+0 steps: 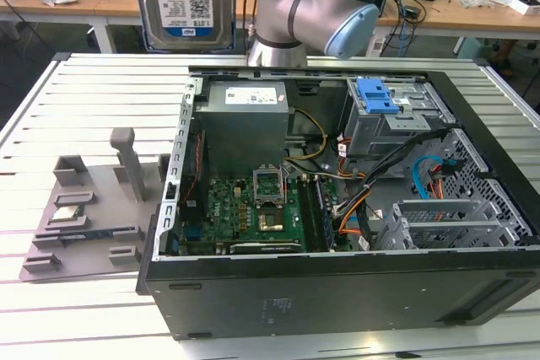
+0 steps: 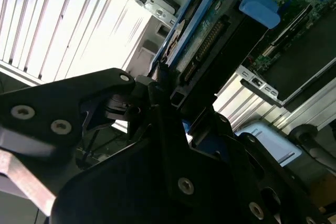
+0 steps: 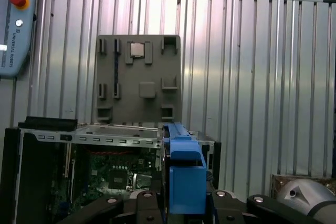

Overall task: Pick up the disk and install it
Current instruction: 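Pick up the disk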

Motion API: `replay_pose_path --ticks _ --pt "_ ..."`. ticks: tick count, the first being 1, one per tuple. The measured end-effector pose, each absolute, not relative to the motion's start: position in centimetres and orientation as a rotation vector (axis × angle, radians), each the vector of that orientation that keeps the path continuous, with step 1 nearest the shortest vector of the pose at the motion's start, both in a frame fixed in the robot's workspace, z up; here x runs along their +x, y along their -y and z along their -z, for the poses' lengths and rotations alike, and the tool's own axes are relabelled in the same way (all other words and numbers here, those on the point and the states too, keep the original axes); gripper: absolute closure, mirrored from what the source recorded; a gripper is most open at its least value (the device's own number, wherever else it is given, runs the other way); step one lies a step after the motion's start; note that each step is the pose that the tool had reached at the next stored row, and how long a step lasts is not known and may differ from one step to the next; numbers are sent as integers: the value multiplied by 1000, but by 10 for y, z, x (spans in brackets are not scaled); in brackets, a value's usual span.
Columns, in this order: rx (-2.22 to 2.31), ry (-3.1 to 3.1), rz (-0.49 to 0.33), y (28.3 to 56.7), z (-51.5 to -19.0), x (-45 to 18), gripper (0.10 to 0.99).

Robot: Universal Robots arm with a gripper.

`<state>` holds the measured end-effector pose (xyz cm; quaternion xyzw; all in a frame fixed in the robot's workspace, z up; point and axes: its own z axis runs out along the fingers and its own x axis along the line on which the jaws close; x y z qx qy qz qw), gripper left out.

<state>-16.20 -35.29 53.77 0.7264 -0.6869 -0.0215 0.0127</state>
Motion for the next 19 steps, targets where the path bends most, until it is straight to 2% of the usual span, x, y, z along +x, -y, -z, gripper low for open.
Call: replay_pose_path --ticks 19 --pt "2263 2140 68 353 -538 -61 718"
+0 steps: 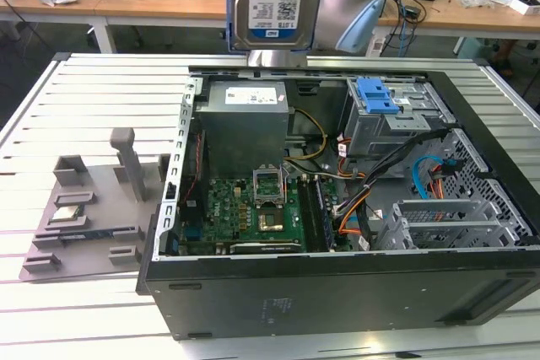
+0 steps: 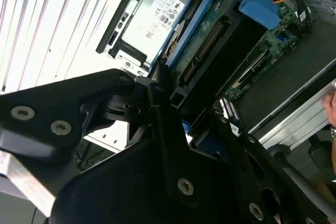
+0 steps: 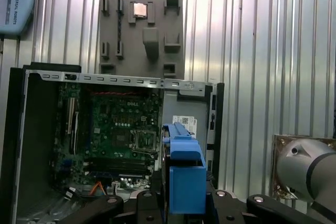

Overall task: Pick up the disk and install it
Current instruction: 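Pick up the disk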

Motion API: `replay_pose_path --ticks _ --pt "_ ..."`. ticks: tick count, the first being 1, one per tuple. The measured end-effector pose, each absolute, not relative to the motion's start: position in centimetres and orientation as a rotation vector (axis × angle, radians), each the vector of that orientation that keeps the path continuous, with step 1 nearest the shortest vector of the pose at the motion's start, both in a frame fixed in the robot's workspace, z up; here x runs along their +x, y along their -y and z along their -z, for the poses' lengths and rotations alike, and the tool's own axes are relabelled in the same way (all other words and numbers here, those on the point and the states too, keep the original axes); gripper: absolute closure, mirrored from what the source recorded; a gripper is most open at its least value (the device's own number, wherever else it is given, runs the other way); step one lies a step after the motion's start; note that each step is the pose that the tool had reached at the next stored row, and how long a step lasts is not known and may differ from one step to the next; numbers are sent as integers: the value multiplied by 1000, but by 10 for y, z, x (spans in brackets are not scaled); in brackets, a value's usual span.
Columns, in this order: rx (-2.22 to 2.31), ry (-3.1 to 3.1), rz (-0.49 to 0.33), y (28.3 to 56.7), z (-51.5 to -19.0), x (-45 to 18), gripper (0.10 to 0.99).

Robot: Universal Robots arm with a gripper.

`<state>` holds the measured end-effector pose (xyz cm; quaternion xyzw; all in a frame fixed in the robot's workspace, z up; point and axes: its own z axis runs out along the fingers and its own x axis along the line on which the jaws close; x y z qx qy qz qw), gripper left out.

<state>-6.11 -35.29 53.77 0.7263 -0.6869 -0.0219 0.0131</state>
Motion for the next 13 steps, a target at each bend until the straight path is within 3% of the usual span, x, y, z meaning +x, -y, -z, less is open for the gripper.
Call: replay_pose_path --ticks 13 --pt "2263 2140 68 353 -538 -22 718"
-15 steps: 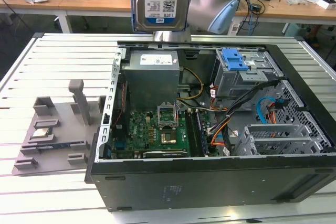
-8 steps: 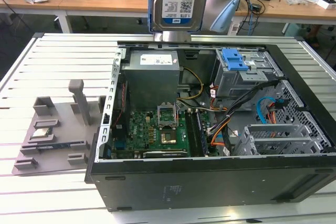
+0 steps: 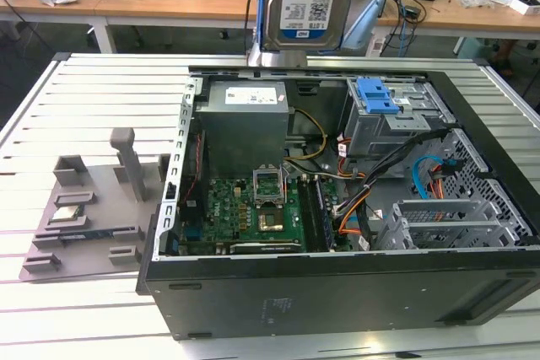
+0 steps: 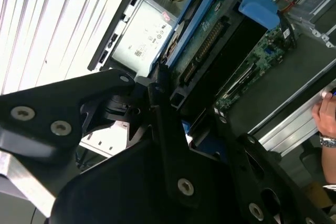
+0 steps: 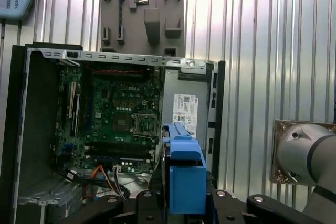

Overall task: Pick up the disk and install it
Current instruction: 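Pick up the disk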

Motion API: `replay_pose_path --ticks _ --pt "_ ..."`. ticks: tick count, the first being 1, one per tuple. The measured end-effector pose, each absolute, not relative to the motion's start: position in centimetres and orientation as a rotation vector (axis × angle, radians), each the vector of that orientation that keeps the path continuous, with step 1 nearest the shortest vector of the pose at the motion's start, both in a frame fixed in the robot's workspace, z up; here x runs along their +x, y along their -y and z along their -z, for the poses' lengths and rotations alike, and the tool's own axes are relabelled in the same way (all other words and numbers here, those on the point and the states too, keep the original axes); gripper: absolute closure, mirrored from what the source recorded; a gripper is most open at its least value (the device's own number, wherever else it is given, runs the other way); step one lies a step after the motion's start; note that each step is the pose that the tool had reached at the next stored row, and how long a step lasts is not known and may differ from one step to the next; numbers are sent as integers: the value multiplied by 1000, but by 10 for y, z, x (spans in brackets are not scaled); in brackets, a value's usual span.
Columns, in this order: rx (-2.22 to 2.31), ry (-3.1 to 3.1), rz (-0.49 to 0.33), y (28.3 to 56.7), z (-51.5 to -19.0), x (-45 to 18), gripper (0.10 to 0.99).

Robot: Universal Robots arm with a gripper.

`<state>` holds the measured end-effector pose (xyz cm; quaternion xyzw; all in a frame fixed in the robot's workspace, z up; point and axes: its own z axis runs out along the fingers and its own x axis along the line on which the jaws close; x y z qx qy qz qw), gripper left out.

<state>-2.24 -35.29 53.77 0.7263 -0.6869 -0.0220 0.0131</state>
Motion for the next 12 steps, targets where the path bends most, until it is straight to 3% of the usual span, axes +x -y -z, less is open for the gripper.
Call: replay_pose_path --ticks 12 --pt "2263 2140 69 353 -538 41 718"
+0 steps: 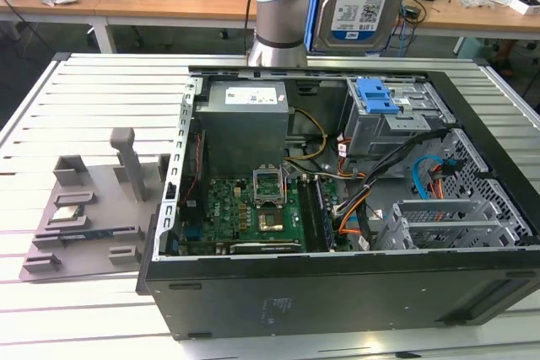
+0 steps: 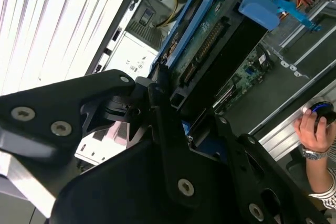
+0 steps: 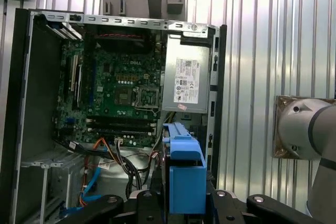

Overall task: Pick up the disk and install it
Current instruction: 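Pick up the disk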

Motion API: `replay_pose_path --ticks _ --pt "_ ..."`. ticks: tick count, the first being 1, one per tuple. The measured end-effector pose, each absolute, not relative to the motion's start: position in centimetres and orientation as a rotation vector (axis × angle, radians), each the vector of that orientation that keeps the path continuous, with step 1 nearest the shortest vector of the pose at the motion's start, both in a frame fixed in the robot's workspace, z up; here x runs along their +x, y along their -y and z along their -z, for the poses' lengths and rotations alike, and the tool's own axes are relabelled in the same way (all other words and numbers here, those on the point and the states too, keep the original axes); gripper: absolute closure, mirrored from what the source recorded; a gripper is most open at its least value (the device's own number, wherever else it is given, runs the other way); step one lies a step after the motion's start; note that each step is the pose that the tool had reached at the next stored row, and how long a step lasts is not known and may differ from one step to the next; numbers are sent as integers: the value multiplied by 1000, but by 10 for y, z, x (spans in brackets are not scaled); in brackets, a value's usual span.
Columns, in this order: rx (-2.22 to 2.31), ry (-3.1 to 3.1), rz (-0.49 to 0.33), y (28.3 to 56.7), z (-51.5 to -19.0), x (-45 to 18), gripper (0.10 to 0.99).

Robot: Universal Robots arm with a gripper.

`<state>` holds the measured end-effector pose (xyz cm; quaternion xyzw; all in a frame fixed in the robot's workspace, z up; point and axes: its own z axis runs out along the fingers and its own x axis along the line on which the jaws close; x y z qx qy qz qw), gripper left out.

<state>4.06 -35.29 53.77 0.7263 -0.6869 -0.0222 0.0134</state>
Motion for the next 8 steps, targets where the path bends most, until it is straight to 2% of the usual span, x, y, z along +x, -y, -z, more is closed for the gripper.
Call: replay_pose_path --ticks 8 --pt "2262 2140 69 353 -538 64 718"
